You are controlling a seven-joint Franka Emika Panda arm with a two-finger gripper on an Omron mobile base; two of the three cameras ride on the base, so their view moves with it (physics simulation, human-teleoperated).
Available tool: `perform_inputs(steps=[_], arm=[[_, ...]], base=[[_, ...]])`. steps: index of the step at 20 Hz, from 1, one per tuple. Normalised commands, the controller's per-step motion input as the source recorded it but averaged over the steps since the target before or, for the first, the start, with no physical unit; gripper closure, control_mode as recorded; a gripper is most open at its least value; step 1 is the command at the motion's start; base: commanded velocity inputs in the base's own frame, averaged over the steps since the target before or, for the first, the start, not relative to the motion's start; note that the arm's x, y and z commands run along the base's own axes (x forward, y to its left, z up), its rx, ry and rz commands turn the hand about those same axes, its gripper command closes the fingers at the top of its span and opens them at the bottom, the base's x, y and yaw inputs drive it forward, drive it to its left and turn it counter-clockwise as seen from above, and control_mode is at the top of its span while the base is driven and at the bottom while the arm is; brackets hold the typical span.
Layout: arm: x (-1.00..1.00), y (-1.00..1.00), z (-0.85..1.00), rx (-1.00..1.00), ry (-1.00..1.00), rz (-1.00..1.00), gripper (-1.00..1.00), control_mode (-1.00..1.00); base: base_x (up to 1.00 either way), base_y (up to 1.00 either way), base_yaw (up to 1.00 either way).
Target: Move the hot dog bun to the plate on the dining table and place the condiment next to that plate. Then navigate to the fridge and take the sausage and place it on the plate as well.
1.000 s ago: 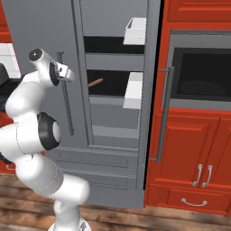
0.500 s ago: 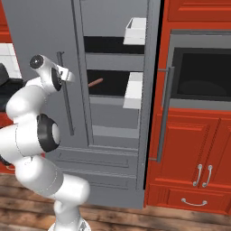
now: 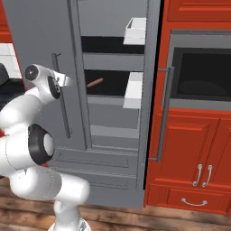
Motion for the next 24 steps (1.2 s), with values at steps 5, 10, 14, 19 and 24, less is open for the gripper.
perform_inputs(steps=[5,10,14,19,24], arm=[[-1.0,0.16,0.0,0.02,-0.04,0.0,1.0,-1.0],[-1.0,0.38,-0.02,0.01,0.05,0.0,1.0,-1.0],[-0.96,0.58,-0.27,-0.02,0.05,0.0,-1.0,-1.0],[-0.68,-0.09,-0.13,0.14,0.0,0.0,-1.0,-1.0],[-0.25,-0.95,0.0,0.39,0.09,0.0,-1.0,-1.0]], base=[[0.0,0.0,0.0],[0.0,0.0,0.0],[0.0,0.0,0.0],[0.0,0.0,0.0],[0.0,0.0,0.0]])
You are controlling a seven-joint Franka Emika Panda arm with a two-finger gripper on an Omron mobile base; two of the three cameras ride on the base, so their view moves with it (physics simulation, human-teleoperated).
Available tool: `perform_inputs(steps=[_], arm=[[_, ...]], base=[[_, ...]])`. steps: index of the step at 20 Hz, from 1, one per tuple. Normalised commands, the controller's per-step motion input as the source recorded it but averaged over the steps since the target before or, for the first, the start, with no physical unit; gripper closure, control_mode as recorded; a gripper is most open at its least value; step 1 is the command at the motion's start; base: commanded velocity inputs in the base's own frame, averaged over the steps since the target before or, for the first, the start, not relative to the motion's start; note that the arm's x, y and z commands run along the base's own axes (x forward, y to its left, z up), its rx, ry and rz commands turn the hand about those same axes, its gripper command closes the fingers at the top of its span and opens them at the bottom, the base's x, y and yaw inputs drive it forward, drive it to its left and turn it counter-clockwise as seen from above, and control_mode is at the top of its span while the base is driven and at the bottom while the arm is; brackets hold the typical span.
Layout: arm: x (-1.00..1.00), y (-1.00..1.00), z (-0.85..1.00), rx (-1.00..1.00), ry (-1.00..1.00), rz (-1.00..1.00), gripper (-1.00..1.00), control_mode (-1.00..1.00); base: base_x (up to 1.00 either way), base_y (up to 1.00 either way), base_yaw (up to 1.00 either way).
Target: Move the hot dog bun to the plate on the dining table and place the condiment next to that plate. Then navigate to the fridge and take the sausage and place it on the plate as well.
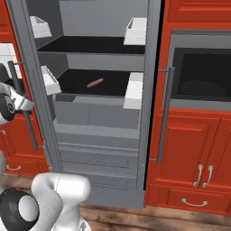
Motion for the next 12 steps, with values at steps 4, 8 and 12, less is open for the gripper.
perform_inputs(steps=[4,8,12], arm=[[0.11,-1.0,0.08,0.41,0.32,0.0,-1.0,-1.0],[0.36,-1.0,0.13,0.34,0.33,0.0,-1.0,-1.0],[0.61,-0.73,0.12,0.36,0.28,0.02,-1.0,-1.0]], base=[[0.0,0.0,0.0],[0.0,0.0,0.0],[0.0,0.0,0.0]])
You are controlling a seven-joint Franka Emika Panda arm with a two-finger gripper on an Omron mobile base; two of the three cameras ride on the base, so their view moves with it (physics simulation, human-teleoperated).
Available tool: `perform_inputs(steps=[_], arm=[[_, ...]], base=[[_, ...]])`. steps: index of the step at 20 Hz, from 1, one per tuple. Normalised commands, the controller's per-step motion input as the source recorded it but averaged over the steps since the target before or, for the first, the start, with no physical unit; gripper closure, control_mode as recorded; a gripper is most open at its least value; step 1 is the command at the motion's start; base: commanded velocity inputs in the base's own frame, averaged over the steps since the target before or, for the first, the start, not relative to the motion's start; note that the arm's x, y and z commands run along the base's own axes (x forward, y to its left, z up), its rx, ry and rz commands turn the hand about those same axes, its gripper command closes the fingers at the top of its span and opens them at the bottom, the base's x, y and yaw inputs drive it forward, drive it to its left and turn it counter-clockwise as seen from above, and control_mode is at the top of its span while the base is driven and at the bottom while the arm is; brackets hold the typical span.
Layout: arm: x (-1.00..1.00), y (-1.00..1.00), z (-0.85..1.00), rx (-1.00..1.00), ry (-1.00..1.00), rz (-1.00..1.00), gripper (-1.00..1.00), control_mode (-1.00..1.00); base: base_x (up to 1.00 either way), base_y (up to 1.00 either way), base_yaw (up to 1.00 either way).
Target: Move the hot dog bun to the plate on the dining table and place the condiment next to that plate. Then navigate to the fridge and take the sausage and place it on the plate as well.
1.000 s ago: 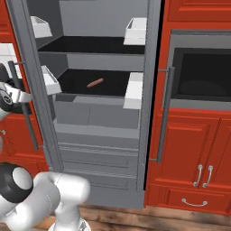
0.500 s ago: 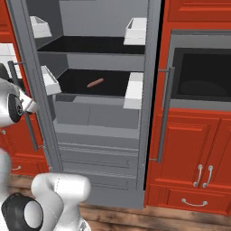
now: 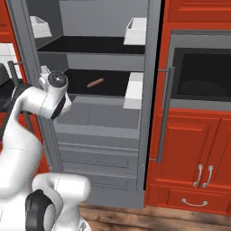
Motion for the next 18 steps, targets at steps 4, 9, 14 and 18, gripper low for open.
perform_inputs(steps=[4,9,14,18], arm=[[0.74,-0.15,0.31,0.38,0.19,0.01,-1.0,-1.0],[0.49,-0.01,0.43,0.28,0.15,0.0,-1.0,-1.0],[0.09,0.06,0.4,0.13,0.09,0.02,-1.0,-1.0],[0.01,0.24,0.23,0.02,0.08,0.04,-1.0,-1.0]], base=[[0.0,0.0,0.0],[0.0,0.0,0.0],[0.0,0.0,0.0],[0.0,0.0,0.0]])
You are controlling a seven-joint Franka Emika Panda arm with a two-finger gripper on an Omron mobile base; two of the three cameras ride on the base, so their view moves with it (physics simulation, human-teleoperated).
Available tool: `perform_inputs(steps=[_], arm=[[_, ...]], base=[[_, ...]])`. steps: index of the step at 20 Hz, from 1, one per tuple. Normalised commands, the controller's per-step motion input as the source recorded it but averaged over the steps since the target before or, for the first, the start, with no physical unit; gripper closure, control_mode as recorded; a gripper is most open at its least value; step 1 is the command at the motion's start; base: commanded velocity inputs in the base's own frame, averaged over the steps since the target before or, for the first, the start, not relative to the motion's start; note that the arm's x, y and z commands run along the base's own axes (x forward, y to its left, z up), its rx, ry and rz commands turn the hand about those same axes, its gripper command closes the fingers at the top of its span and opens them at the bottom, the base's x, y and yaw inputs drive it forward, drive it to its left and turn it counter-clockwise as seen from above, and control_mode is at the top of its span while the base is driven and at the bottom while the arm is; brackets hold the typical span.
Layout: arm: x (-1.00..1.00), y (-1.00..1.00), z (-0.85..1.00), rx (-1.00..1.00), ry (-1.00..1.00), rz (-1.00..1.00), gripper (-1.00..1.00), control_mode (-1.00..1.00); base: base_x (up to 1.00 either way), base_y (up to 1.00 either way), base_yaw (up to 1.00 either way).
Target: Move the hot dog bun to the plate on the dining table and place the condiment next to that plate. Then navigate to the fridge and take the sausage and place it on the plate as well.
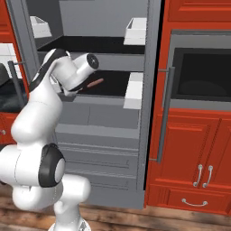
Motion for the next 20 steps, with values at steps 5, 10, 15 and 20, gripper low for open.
perform_inputs(steps=[5,10,15,20], arm=[[0.0,0.34,0.1,0.0,0.05,0.07,-1.0,-1.0],[0.0,0.42,0.01,0.03,0.06,0.09,-1.0,-1.0],[-0.1,0.55,0.0,0.03,0.09,0.19,-1.0,-1.0],[-0.44,0.59,0.0,0.0,0.0,0.21,-1.0,-1.0]], base=[[0.0,0.0,0.0],[0.0,0.0,0.0],[0.0,0.0,0.0],[0.0,0.0,0.0]])
